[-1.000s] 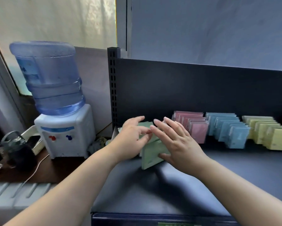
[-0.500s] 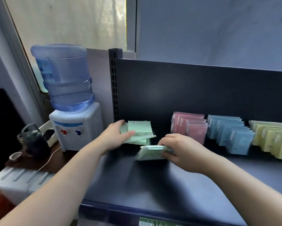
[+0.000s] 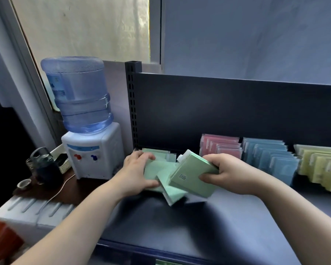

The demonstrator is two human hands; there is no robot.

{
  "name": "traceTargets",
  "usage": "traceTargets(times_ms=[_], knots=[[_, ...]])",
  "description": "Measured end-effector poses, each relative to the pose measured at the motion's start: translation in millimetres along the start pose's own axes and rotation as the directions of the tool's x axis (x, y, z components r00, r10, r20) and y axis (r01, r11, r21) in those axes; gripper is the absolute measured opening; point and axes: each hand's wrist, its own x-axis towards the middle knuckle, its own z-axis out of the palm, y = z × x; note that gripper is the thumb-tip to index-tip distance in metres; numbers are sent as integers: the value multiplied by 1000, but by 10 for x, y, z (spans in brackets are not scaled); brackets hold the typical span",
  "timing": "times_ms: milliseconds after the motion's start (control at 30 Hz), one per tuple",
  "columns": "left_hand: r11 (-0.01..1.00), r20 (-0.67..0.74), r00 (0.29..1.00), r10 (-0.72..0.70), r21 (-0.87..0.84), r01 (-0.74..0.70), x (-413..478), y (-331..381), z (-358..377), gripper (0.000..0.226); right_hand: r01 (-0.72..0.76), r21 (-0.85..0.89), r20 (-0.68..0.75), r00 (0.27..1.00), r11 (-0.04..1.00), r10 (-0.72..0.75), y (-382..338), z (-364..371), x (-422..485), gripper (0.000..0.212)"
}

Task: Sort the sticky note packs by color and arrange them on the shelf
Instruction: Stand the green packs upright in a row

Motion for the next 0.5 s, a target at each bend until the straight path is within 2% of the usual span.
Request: traceTargets(times_ms=[200, 267, 300, 400, 500], knots=[[998, -55, 998, -23, -53, 20, -75, -28, -94, 36, -29, 187, -59, 997, 982, 40, 22, 14, 63, 14], [985, -63, 995, -73, -160, 62, -79, -49, -95, 30, -22, 223, -76, 996, 975, 40, -4, 16, 92, 14], [958, -52, 993, -106, -273, 88, -76, -62, -93, 26, -13, 224, -76, 997, 975, 30, -26, 12, 107, 14], [732, 25, 991, -128, -672, 112, -105, -24, -119, 16, 51, 134, -51, 998, 990, -44, -131, 20, 151, 12], [494, 60, 991, -121, -862, 112, -128, 93, -132, 15, 189, -103, -16, 981, 977, -192, -244, 96, 202, 10]])
